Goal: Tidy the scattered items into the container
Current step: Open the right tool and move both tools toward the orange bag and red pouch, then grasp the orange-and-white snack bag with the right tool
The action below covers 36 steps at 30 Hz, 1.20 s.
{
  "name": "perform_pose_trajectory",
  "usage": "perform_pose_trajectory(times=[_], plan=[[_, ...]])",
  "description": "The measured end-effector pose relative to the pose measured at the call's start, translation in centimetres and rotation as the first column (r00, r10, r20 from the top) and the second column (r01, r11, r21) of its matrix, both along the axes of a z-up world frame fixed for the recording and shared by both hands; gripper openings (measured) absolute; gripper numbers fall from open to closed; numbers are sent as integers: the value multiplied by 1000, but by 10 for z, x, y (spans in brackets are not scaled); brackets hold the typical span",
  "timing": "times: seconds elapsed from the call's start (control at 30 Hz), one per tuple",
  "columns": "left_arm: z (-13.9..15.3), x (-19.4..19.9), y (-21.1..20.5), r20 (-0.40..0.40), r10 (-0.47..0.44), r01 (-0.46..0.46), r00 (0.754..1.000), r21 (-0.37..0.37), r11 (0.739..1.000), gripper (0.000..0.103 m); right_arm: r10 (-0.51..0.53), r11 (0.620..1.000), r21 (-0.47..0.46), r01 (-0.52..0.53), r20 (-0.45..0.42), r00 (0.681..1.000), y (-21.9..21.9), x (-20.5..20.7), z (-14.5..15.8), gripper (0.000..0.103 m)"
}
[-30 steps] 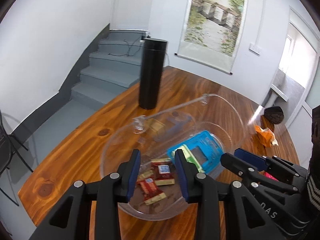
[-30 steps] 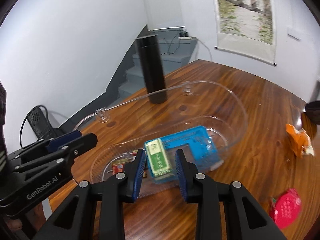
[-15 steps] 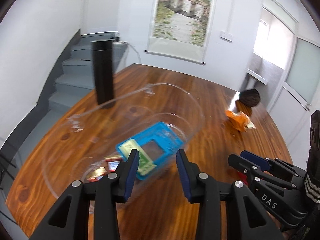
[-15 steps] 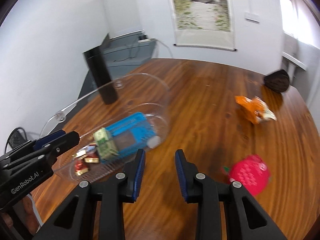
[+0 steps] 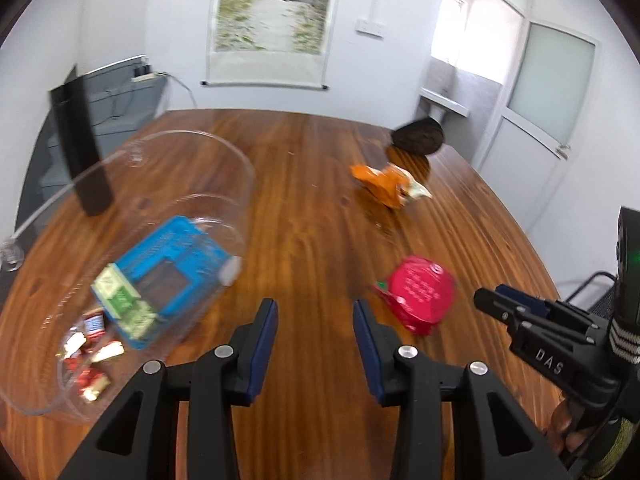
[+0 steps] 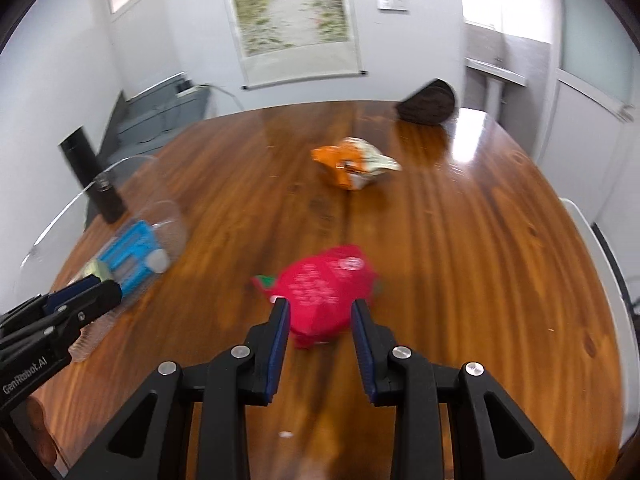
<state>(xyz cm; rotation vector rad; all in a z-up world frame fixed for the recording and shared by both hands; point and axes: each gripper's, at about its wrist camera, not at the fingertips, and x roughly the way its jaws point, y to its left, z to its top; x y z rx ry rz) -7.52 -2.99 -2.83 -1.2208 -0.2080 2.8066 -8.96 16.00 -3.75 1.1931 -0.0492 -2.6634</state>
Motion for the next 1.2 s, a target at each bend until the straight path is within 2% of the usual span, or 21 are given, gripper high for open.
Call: perform_pose_trajectory(times=[0.17,0.37,0.43,0.57,0.9,0.93,1.03,1.13,1.2], plan=[[-15,-17,25,33,-87,85,996,46,995,40,-24,1000,16,24,-5,1000,19,-11,3,41],[-36,-36,41,86,-122,116,989,76,990,40,1,1000,29,0,-8,1000,24,-25,3,53],[-41,-41,45,96,-121,115,988,67,991,40,11,999,36,-11,0,1000,24,-33,0,53],[-52,-54,45,131,-119,107,984,94,990,40,24,999,42,-24,-1,1000,25,-59,-1,53],[-62,-70,48,144,-105,94,984,80,992,40,113,990,92,-111,-25,993,11,-146,4,53],[-63,-70,47,145,-100,90,984,78,993,40,117,989,96,-115,-18,993,9,-155,2,55],[-62,-68,43,141,-86,76,986,76,994,40,121,988,92,-121,14,993,5,-182,-5,70],[-61,-66,38,135,-69,60,988,71,996,40,130,986,103,-133,37,991,-5,-205,-11,72],[-60,-66,35,136,-60,50,989,71,996,40,137,980,141,-142,44,990,-15,-219,-16,77]])
